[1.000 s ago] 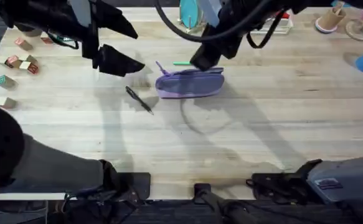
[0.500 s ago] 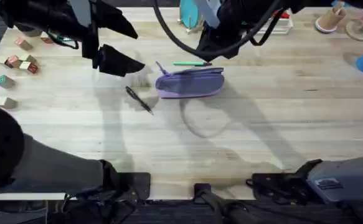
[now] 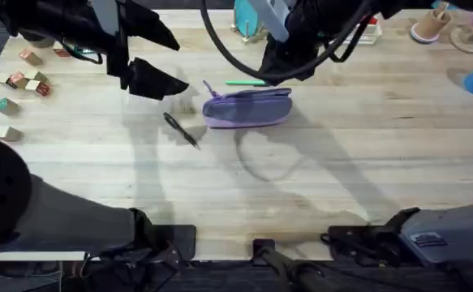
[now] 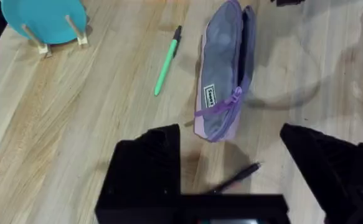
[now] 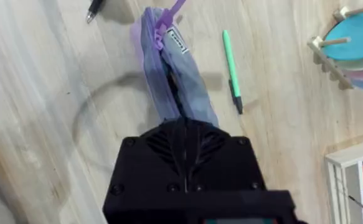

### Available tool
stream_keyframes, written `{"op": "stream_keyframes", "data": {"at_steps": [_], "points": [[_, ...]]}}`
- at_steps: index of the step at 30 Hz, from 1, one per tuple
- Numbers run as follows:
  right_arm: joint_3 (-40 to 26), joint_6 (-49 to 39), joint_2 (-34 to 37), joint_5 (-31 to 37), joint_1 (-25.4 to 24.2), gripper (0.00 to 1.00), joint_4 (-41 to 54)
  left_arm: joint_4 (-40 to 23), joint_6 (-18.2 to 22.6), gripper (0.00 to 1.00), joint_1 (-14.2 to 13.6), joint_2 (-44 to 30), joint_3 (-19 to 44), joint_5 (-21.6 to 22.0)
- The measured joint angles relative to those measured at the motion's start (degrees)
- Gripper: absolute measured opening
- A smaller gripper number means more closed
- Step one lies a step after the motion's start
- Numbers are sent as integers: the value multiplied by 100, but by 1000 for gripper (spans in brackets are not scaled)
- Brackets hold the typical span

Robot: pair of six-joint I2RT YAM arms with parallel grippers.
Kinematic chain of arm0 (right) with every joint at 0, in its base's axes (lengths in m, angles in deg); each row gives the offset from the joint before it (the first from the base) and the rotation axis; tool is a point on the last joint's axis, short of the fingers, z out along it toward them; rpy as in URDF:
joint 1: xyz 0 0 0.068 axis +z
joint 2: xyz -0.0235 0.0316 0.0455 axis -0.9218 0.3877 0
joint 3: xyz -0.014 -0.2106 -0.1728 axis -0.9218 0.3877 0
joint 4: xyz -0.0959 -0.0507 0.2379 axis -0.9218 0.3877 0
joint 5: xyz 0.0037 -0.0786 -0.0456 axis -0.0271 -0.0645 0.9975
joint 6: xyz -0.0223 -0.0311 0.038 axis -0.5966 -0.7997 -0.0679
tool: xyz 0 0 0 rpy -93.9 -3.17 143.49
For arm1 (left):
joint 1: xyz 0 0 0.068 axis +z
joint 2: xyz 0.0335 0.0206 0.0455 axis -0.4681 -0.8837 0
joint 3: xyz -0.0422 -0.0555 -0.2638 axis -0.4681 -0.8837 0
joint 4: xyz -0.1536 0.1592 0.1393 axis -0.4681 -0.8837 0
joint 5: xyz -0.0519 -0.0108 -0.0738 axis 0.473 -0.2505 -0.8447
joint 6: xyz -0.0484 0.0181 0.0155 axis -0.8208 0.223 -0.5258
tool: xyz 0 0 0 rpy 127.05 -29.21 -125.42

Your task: Unzip the bag, pick up the pens from the table one at a time and place them inside, then zip the bag closed.

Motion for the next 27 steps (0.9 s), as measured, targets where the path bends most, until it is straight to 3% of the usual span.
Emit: {"op": "stream_keyframes", "data": {"at_steps": [27], "points": [[-2,-513,1053,0,72,30,2,0,3,995,0,0,0,0]]}}
